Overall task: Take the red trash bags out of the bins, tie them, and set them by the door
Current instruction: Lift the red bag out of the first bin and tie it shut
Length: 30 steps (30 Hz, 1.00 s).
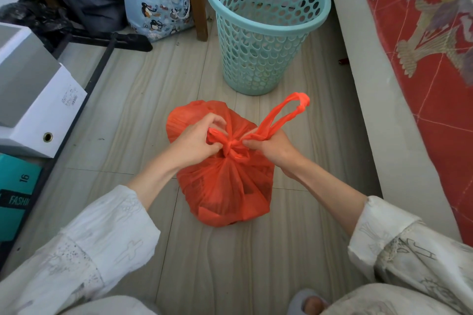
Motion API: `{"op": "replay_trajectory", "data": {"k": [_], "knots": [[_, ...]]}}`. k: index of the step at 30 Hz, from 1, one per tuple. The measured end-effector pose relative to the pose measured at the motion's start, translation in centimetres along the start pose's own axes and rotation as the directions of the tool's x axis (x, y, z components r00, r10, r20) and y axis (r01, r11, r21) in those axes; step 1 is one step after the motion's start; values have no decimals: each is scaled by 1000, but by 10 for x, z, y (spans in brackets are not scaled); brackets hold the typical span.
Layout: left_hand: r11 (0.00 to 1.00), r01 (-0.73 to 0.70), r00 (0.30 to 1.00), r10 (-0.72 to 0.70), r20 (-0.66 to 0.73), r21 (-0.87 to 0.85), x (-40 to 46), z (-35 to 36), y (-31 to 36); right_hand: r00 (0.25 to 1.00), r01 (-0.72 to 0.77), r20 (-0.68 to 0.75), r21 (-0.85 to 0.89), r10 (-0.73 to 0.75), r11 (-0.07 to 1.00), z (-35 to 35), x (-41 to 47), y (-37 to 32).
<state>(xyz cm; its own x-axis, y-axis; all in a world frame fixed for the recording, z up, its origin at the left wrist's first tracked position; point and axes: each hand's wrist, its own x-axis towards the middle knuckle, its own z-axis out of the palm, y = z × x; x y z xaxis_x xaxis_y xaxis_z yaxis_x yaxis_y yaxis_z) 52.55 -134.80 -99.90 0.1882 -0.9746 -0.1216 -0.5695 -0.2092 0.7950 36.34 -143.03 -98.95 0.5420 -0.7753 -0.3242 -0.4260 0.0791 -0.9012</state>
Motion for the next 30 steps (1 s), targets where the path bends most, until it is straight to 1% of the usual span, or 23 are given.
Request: {"op": "replay_trajectory", "data": {"k": [3,6,9,11,15,19,23,25,28,30], "knots": [[1000,-2,1000,2,17,-27,3,4,-2,1000,6,-13,19,-6,1000,0,0,2],[1000,2,999,-2,-42,-3,5,7,-3,1000,-12,-21,21,12,1000,2,1,4],[999,36,995,-35,-96,10,6,9,-7,999,-44,-19,-1,44,999,4,1,7],[998,62,993,-61,-103,6,5,8,-8,998,-49,-29,-9,48,999,4,2,7],[997,79,993,-77,-94,22,5,4,-9,996,-79,-33,33,80,996,5,2,5],[992,79,996,-75,-48,94,4,1,-9,995,-102,-16,47,103,994,5,0,4],[963,59,998,-63,9,261,5,-1,-6,996,-86,22,40,85,995,8,-1,3],[949,49,998,-56,14,311,5,-2,-5,997,-72,31,20,71,997,8,0,3],[957,111,993,-115,-3,268,3,-1,-7,997,-66,33,5,65,998,7,-1,2],[971,162,986,-164,-8,176,2,-3,-8,997,-71,33,24,70,997,8,-2,1]]}}
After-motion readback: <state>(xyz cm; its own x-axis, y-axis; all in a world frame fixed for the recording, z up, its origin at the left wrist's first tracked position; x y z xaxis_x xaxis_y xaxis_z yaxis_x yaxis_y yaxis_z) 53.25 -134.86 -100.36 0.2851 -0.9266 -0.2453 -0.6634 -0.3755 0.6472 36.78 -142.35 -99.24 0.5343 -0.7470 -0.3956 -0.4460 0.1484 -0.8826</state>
